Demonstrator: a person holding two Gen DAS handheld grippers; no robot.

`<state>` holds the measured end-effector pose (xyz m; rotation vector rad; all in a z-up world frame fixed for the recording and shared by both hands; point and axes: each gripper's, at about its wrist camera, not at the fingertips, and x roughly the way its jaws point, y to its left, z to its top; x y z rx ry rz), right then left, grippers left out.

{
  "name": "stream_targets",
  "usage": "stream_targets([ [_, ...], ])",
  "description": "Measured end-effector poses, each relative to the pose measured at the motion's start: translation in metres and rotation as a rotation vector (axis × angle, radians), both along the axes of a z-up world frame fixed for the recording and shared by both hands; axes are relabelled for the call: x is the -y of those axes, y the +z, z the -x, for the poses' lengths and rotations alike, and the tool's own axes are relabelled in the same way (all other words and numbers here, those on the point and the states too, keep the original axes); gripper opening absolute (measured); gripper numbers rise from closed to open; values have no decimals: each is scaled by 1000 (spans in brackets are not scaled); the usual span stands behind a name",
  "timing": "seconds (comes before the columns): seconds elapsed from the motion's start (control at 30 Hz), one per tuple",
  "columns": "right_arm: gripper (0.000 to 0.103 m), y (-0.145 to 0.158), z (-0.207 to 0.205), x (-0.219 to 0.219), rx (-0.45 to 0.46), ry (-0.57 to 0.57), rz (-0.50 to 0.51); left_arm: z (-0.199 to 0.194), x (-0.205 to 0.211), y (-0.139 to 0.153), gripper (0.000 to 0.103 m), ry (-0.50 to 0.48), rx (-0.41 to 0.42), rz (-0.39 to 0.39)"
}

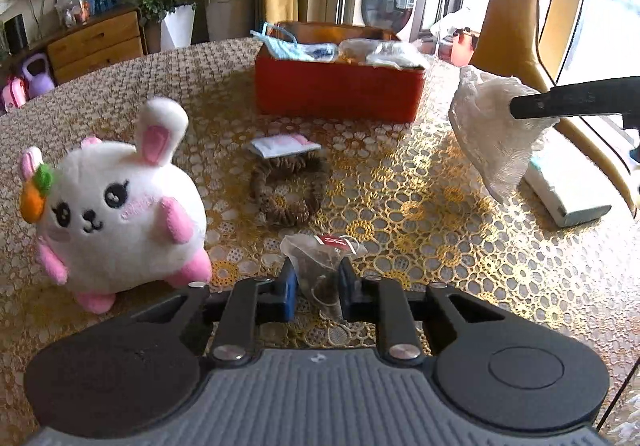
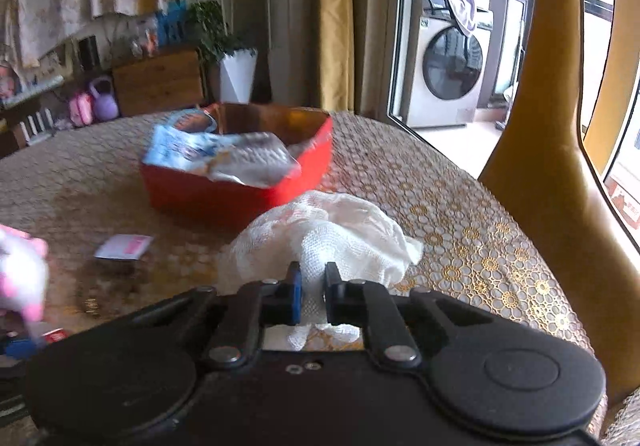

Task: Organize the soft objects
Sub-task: 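Carry the clear packet and mesh cloth with both tools over the red box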

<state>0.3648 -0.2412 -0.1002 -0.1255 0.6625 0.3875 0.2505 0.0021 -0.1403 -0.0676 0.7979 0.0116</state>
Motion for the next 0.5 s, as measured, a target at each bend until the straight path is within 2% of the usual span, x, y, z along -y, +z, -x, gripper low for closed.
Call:
stream_targets([
  [0.5,9,83,71,0,104,125,-73,20,-5,83,20,-71,109,28],
])
